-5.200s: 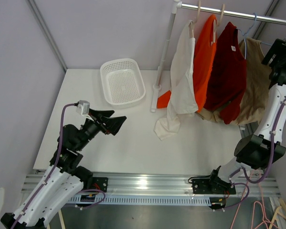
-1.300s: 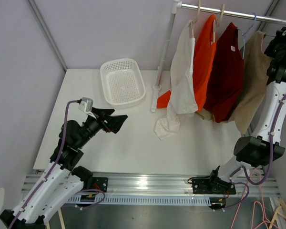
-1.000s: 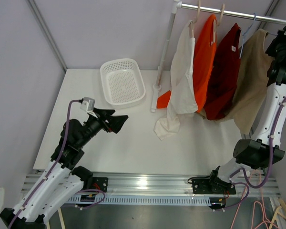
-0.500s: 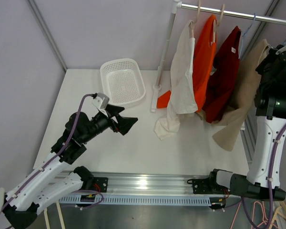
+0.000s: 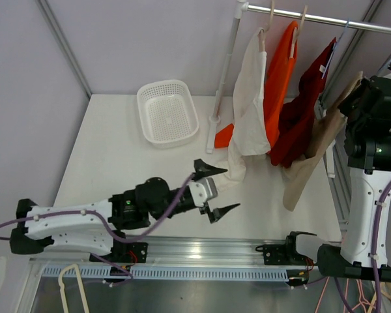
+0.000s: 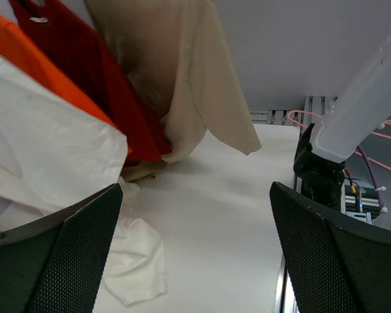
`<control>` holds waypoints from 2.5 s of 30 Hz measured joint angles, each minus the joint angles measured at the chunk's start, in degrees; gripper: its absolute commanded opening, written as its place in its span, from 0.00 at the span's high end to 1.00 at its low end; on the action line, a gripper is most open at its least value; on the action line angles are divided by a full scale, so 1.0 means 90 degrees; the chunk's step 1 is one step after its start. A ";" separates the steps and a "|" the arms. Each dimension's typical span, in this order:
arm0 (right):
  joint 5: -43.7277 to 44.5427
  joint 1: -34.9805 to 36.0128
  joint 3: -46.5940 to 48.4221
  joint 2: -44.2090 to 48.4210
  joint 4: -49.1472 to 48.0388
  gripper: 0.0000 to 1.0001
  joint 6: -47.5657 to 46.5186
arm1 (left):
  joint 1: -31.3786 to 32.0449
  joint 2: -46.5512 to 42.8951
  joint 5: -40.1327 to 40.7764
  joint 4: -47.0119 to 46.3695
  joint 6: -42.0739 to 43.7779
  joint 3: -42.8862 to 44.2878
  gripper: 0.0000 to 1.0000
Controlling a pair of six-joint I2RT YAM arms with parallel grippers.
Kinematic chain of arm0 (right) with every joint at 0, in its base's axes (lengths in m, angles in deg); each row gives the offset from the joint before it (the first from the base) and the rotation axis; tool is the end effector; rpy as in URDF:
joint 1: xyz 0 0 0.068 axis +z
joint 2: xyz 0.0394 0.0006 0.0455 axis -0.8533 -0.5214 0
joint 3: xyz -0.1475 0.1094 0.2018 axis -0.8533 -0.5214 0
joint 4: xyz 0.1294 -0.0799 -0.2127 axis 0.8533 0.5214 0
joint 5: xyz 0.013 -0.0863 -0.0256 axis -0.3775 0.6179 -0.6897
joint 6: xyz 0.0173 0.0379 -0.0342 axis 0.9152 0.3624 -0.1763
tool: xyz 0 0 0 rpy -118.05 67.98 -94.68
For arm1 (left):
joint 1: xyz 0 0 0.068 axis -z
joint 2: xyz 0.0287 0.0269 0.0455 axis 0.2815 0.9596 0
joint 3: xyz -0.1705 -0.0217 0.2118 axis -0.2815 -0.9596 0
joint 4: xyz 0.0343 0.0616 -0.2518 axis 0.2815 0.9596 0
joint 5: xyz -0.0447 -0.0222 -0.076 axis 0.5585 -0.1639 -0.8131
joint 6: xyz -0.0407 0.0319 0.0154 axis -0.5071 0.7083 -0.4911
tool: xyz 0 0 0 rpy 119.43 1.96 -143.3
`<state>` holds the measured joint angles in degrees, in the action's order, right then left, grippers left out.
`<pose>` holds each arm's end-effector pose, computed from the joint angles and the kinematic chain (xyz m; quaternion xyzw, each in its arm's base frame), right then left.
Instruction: Remove the t-shirt from the hanger
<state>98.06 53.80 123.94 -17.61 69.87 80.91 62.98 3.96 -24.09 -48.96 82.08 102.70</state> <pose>0.1884 -0.0292 0.5290 0.2554 0.7174 -0.0860 0.6424 0.0482 -0.2281 0.3956 0.4474 0.5209 -0.3665 0.6278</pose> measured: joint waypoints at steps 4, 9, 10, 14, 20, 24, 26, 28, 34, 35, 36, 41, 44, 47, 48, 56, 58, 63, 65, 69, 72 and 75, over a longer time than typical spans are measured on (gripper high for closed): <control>-0.0022 0.0114 0.0180 0.0027 0.0206 1.00 0.0168 | 0.0321 0.0833 0.0192 -0.0777 0.0576 0.0000 0.01; -0.0070 0.0233 0.0464 0.0029 0.0406 1.00 0.0350 | 0.0357 0.1909 0.0537 -0.1615 0.1015 0.0204 0.00; -0.0070 0.0250 0.0515 0.0029 0.0447 1.00 0.0391 | 0.0357 0.2178 0.0627 -0.1722 0.1090 0.0359 0.01; -0.0134 0.0279 0.0573 0.0044 0.0498 1.00 0.0546 | 0.0367 0.3111 0.0923 -0.1894 0.1224 0.1209 0.01; -0.0209 0.0376 0.0573 0.0044 0.0508 1.00 0.0653 | 0.0369 0.3859 0.1018 -0.2271 0.1243 0.2013 0.01; -0.0209 0.0401 0.0573 0.0044 0.0508 1.00 0.0658 | 0.0369 0.4107 0.0828 -0.2285 0.1137 0.2254 0.00; -0.0211 0.0401 0.0573 0.0044 0.0505 1.00 0.0680 | 0.0369 0.4197 0.0729 -0.2254 0.1083 0.2356 0.00; -0.0231 0.0403 0.0573 0.0044 0.0505 1.00 0.0707 | 0.0369 0.4337 0.0658 -0.2215 0.1018 0.2540 0.03; -0.0342 0.0432 0.0770 -0.0027 0.0573 1.00 0.0748 | 0.0304 0.4588 0.0338 -0.2157 0.0546 0.2727 0.26; -0.0352 0.0437 0.0833 -0.0044 0.0588 1.00 0.0750 | 0.0282 0.4619 0.0267 -0.2127 0.0440 0.2735 0.45; -0.0376 0.0437 0.0894 -0.0056 0.0593 1.00 0.0750 | 0.0248 0.4663 0.0204 -0.2064 0.0328 0.2778 0.58; -0.0447 0.0442 0.1015 -0.0056 0.0636 1.00 0.0753 | 0.0136 0.5003 0.0044 -0.1800 0.0092 0.3232 0.93; -0.0520 0.0442 0.1025 -0.0056 0.0685 1.00 0.0755 | 0.0124 0.5112 0.0044 -0.1710 0.0051 0.3349 0.99; -0.0568 0.0442 0.1022 -0.0056 0.0729 1.00 0.0775 | 0.0124 0.5141 0.0044 -0.1581 0.0017 0.3446 0.99; -0.0566 0.0442 0.1003 -0.0053 0.0716 1.00 0.0777 | 0.0124 0.5141 0.0044 -0.1547 0.0017 0.3478 0.99; -0.0338 0.0454 0.0665 -0.0092 0.0498 1.00 0.0699 | 0.0396 0.4597 0.0204 -0.1192 0.0087 0.3252 0.99; -0.0270 0.0454 0.0665 -0.0228 0.0391 1.00 0.0631 | 0.0663 0.4231 0.0401 -0.1098 0.0204 0.3092 0.99; -0.0112 0.0461 0.0610 -0.0549 0.0267 1.00 0.0418 | 0.1149 0.3228 0.0607 -0.0901 0.0248 0.2744 0.99; -0.0109 0.0432 0.0539 -0.0605 0.0265 1.00 0.0364 | 0.1151 0.2873 0.0687 -0.0852 0.0233 0.2637 0.99; -0.0238 0.0095 0.0522 -0.0690 0.0192 1.00 0.0299 | 0.1071 0.2382 0.0823 -0.0840 0.0138 0.2317 0.99; -0.0406 -0.0192 0.0539 -0.0758 0.0134 1.00 0.0289 | 0.1078 0.2234 0.0833 -0.0865 0.0051 0.1996 0.99; -0.0549 -0.0410 0.0646 -0.0906 0.0107 1.00 0.0287 | 0.1090 0.2205 0.0816 -0.0913 -0.0083 0.1559 0.99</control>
<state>93.12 50.10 129.75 -25.76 70.83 83.48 72.79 23.81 -16.75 -57.17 81.33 116.73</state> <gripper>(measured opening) 0.022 0.012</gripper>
